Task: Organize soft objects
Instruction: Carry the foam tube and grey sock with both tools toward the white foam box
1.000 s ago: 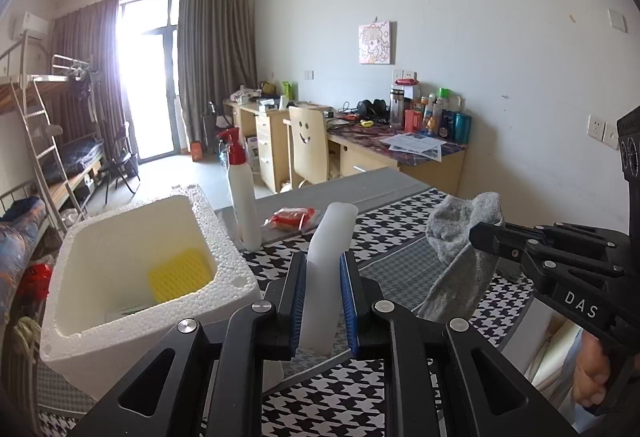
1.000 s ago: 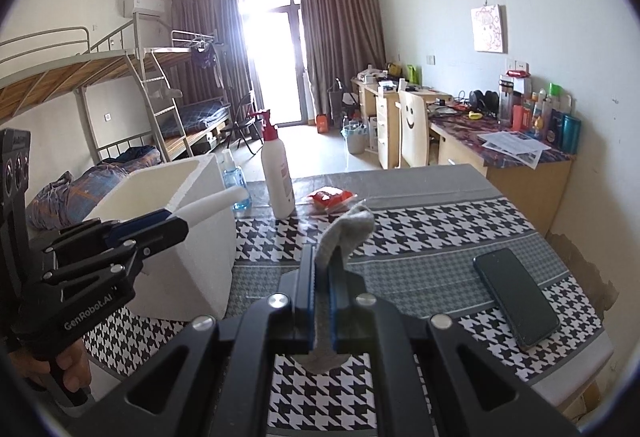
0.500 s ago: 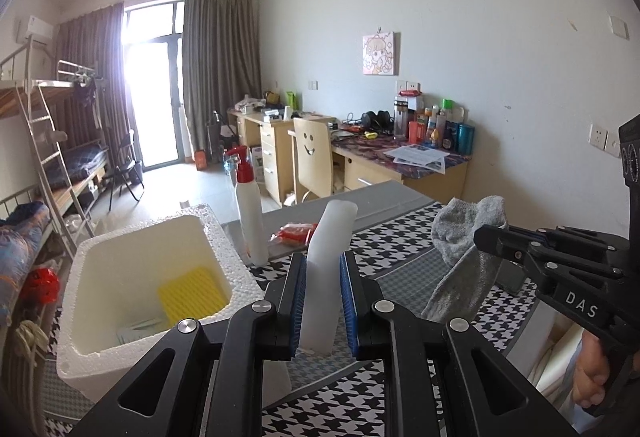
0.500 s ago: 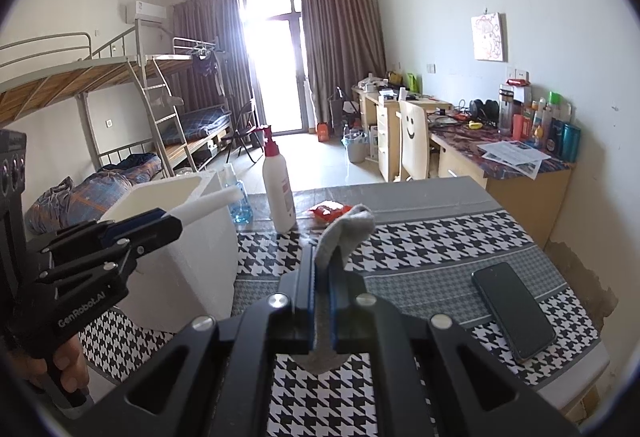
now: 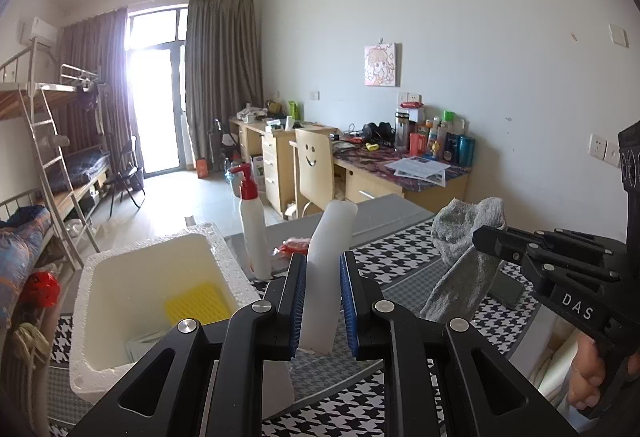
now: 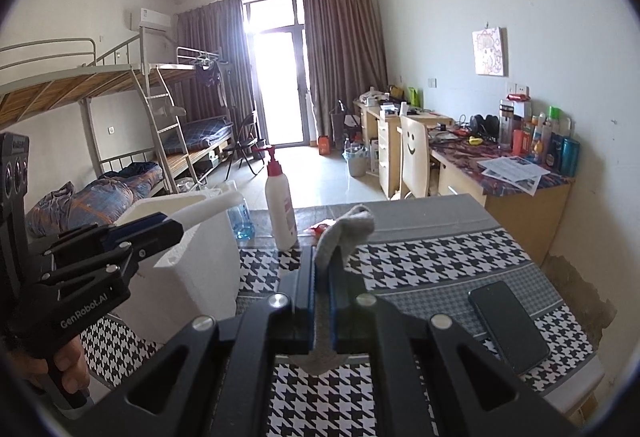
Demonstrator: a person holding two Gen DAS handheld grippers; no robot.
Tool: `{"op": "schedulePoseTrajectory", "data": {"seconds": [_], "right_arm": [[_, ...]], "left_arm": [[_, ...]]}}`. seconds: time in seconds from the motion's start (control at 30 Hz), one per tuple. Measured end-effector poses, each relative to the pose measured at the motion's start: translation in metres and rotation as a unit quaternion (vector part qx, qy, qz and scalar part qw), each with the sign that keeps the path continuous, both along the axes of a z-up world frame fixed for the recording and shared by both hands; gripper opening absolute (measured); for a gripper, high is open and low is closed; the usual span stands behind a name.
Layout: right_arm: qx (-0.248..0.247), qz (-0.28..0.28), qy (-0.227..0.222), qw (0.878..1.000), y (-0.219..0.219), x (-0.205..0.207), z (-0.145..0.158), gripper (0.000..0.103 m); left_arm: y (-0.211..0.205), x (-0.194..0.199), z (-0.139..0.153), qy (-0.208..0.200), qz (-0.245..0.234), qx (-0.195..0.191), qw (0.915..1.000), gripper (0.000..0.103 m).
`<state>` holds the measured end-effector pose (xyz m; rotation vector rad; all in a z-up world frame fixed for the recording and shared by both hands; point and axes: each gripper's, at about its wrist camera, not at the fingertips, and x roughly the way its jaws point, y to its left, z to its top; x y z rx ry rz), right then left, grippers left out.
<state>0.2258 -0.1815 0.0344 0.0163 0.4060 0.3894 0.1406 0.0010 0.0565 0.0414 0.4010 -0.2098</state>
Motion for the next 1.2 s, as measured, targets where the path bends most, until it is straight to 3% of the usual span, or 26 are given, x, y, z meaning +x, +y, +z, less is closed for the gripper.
{"op": "schedulePoseTrajectory", "data": {"seconds": [1.2], "right_arm": [[-0.001,0.081,-0.025,0.996,0.044,0.011,0.021,0.008]], "left_arm": [[0.046,0.003,0.015,-0.017,0.084,-0.007,0.9963,0.019]]}}
